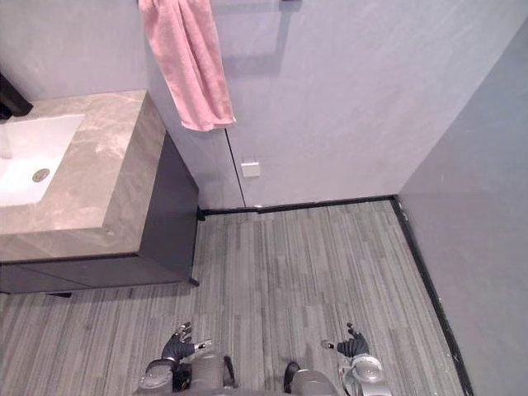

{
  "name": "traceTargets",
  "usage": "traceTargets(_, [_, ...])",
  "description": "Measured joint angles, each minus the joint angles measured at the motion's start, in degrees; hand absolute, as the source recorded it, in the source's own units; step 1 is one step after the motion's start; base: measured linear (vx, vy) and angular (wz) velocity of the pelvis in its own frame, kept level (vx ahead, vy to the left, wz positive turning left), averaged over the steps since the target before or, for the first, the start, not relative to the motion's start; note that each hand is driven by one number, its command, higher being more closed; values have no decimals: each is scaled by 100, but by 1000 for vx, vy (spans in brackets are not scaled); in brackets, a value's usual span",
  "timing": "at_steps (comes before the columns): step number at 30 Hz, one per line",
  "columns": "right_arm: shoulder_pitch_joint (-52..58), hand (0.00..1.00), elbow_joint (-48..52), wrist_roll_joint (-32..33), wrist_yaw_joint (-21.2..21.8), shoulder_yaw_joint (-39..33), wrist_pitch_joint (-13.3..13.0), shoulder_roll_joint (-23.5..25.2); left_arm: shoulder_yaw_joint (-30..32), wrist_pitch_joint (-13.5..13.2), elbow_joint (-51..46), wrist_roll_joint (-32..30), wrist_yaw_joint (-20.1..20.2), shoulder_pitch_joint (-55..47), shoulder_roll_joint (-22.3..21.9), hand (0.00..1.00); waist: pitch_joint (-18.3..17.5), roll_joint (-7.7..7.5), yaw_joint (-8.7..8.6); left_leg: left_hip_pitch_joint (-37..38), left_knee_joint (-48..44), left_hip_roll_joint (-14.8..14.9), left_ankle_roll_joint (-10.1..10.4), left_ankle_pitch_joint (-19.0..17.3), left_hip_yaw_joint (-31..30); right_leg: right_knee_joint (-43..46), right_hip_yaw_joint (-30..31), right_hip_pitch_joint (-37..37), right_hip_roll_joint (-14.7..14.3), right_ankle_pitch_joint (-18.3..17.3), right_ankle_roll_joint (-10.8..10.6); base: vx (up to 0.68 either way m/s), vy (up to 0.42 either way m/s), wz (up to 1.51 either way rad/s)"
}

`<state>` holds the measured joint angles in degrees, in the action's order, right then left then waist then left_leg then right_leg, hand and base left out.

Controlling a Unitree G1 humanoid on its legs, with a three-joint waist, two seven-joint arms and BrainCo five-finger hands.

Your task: Organize washtable

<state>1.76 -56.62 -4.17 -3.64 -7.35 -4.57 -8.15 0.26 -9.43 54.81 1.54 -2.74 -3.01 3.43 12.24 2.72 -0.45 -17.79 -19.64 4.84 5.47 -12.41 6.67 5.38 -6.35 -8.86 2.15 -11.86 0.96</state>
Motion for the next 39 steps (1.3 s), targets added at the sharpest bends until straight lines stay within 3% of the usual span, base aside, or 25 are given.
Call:
traceTargets(1, [4, 0, -11, 11, 0, 29, 2, 35, -17, 0, 16, 2, 1, -2, -8, 0, -27, 20, 53, 26, 166, -27, -226, 766, -75, -25, 103, -85, 2, -117, -134, 330, 260, -40])
traceTargets(2, [3, 0, -10, 11, 0, 43, 1, 69, -18, 3, 34, 3, 0, 0, 4, 0, -52, -15, 84, 37, 145, -101, -354, 943, -92, -25, 185, -107, 49, -175, -203, 389, 289, -42])
traceTargets(5, [13, 0, -26, 4, 6, 38, 2, 158, -67, 7, 97, 1, 16, 169, 158, 0, -105, -307, 129, -14, -276, -373, -726, 507, 143, 453, 408, 32, 407, -307, -295, 448, 225, -19])
traceTargets(7, [-12, 0, -42, -1, 10, 37, 3, 149, -60, 13, 153, 0, 15, 151, 177, 0, -104, -312, 138, 252, -348, -406, -839, 192, 307, 1404, 668, 306, 491, -291, -340, 455, 255, -38])
traceTargets(8, [-37, 0, -37, -55, 23, 48, 4, 171, -62, 18, 156, 1, 15, 109, 198, 0, -102, -311, 138, 561, -276, -431, -926, 47, 414, 2494, 882, 708, 532, -115, -663, 489, 268, -44])
traceTargets(10, [-20, 0, -20, -77, 30, 55, 0, 229, -97, 19, 154, 2, 12, 82, 261, 0, -101, -315, 95, 1074, -126, -536, -1027, -100, 421, 4061, 981, 1240, 579, -63, -1018, 443, 181, -9])
traceTargets(12, [7, 0, 4, -67, 39, 124, -1, 227, -161, 15, 140, 2, -1, 88, 301, 0, -96, -307, 101, 1599, 171, -621, -1081, -171, 377, 4801, 784, 1678, 588, -219, -790, 371, 96, 12])
traceTargets(14, [-21, 0, 136, -71, 43, 182, -19, 231, -182, 17, 143, 8, -5, 128, 351, 0, -84, -288, 26, 2069, 529, -600, -1092, -186, 177, 4539, 284, 2143, 463, -464, -565, 334, 18, 36])
traceTargets(17, [-32, 0, 180, -60, 48, 172, -74, 221, -178, 15, 140, 10, -21, 153, 349, 0, -69, -260, -43, 2367, 723, -483, -1080, -192, 12, 3317, 121, 2441, 220, -473, -490, 314, -45, 50])
traceTargets(19, [3, 0, 170, -56, 47, 174, -75, 221, -181, 10, 133, 10, -29, 114, 358, 0, -100, -316, -100, 2523, 780, -455, -849, -313, -188, 1850, 182, 2465, 74, 57, -435, 375, -117, 66])
traceTargets(20, [49, 0, 125, -43, 56, 156, -70, 192, -173, 17, 191, 8, -43, 78, 319, 0, -103, -371, -139, 2721, 787, -454, -592, -500, -365, 1673, 229, 2413, 29, 866, -173, 377, -141, 53])
traceTargets(22, [59, 0, 124, -44, 48, 143, -61, 153, -96, 10, 191, 4, -40, -40, 161, 0, -190, -207, -99, 2751, 721, -268, -530, -466, -422, 1696, 152, 2329, -47, 713, -87, 374, -163, 17])
traceTargets(24, [66, 0, 138, -37, 52, 107, -56, 160, 52, 13, 191, 5, -45, -95, -62, 0, -208, -102, -100, 2503, 83, -132, -396, -408, -491, 1521, 33, 2109, -127, 586, 3, 369, -210, 21])
traceTargets(26, [164, 0, 248, -29, 18, 114, -52, 218, 130, 14, 79, 4, -13, -88, -147, 0, -201, -89, -87, 1903, -1569, 113, 55, -220, -440, 1193, -72, 1632, -230, 521, 106, 314, -198, 23])
traceTargets(27, [225, 0, 311, -18, 12, 115, -52, 243, 203, 12, 39, 4, -7, -92, -188, 0, -205, -81, -18, 1735, -2004, 249, 102, -216, -327, 1115, -84, 1454, -281, 494, 149, 214, -113, -2])
traceTargets(29, [299, 0, 405, 81, 3, 112, -59, 334, 258, 9, -32, 4, -3, -81, -269, 0, -213, -109, 5, 1472, -2540, 628, -3, -278, 49, 878, -115, 1003, -338, 428, 245, 255, -96, -1])
traceTargets(31, [281, 0, 397, 136, -3, 106, -58, 343, 255, 10, -67, 5, -4, -69, -312, 0, -238, -110, 20, 1228, -2265, 693, -108, -342, 193, 735, -34, 866, -289, 431, 241, 217, -6, -15])
traceTargets(34, [313, 0, 345, 182, -14, 24, -58, 381, 183, 9, -67, 6, -39, -49, -292, 0, -238, -107, 105, 1150, -820, 498, -61, -299, 68, 653, 143, 757, -113, 425, 98, 124, 117, -24])
traceTargets(35, [355, 0, 342, 188, -17, -3, -59, 330, 84, 9, -60, 9, -55, -49, -296, 0, -272, -37, 107, 1189, 10, 395, 54, 9, -130, 620, 166, 739, -85, 409, -32, 113, 175, -10])
traceTargets(36, [383, 0, 333, 203, -14, -27, -66, 285, 11, 9, -34, 7, -66, -53, -290, 0, -308, 92, 110, 1211, 305, 391, -4, 497, -217, 588, 191, 714, -116, 397, -99, 112, 204, -7])
traceTargets(39, [360, 0, 140, 191, -33, -57, -63, 371, -47, 7, 70, 10, -114, -43, -73, 0, -388, -196, 106, 1484, 628, 49, -140, 563, -133, 428, 308, 593, 152, 380, -323, 105, 175, -2])
